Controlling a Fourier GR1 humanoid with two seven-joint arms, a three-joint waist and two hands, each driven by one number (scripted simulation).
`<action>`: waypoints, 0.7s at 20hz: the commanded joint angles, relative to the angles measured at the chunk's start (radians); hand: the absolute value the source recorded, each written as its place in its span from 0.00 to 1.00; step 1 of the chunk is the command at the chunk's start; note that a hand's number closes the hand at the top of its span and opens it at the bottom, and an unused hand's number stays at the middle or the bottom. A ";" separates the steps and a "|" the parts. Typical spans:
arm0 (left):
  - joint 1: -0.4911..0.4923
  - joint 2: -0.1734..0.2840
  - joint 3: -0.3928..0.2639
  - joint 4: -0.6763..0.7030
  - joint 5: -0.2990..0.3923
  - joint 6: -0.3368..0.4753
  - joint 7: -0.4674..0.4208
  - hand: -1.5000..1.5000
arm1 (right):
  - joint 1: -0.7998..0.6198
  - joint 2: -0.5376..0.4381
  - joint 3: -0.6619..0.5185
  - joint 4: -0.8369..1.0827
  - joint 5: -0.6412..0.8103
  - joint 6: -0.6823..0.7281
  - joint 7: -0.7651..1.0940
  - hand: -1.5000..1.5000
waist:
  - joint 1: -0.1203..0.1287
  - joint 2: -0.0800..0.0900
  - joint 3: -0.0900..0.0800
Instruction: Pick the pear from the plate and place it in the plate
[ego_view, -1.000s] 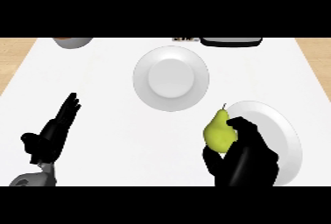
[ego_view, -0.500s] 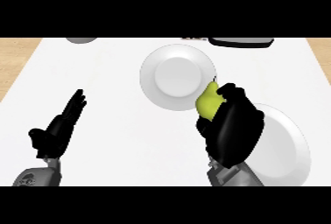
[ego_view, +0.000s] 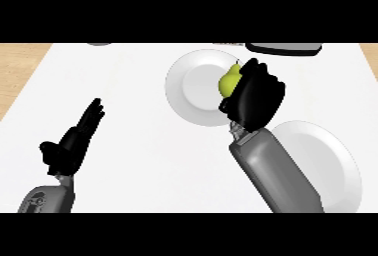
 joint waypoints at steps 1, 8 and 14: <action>-0.001 -0.013 -0.006 0.038 -0.016 0.010 -0.026 0.50 | -0.078 0.010 -0.043 0.151 -0.048 -0.176 0.202 1.00 | -0.001 0.005 0.000; -0.036 -0.003 -0.003 0.001 0.000 -0.004 0.015 0.50 | -0.123 0.010 -0.204 0.260 -0.033 -0.310 0.206 0.00 | 0.019 0.008 0.002; -0.016 -0.004 -0.008 0.013 0.005 -0.025 -0.009 0.50 | -0.154 0.010 -0.293 0.328 -0.081 -0.452 0.178 0.00 | 0.027 0.008 0.002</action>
